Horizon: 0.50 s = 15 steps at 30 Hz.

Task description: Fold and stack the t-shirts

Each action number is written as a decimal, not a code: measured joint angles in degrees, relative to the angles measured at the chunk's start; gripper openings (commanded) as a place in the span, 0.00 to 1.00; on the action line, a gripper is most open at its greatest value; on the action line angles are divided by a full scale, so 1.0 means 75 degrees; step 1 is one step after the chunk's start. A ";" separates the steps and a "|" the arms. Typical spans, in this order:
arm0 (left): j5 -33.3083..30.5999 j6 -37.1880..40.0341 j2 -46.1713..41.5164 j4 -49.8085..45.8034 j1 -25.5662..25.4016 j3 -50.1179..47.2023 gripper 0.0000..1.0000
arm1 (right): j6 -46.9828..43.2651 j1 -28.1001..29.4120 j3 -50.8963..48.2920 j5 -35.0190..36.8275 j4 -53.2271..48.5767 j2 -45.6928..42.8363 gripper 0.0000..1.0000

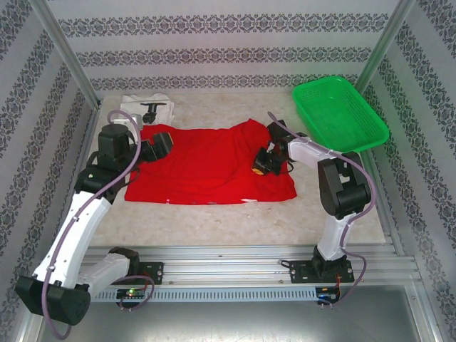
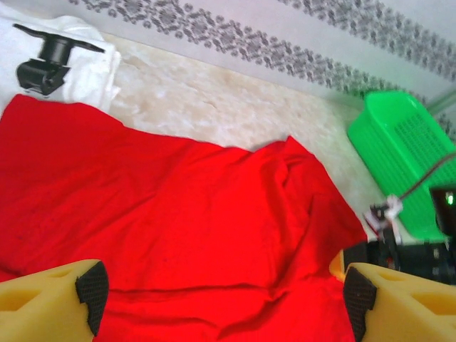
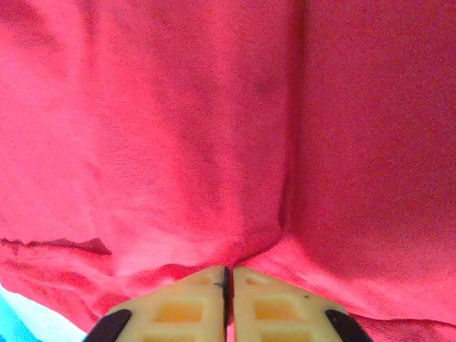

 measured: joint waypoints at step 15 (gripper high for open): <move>-0.0399 0.1043 -0.0408 -0.0694 -0.1658 -0.0443 0.92 | -0.0230 0.0152 0.2532 -0.0379 -0.0513 0.0947 0.00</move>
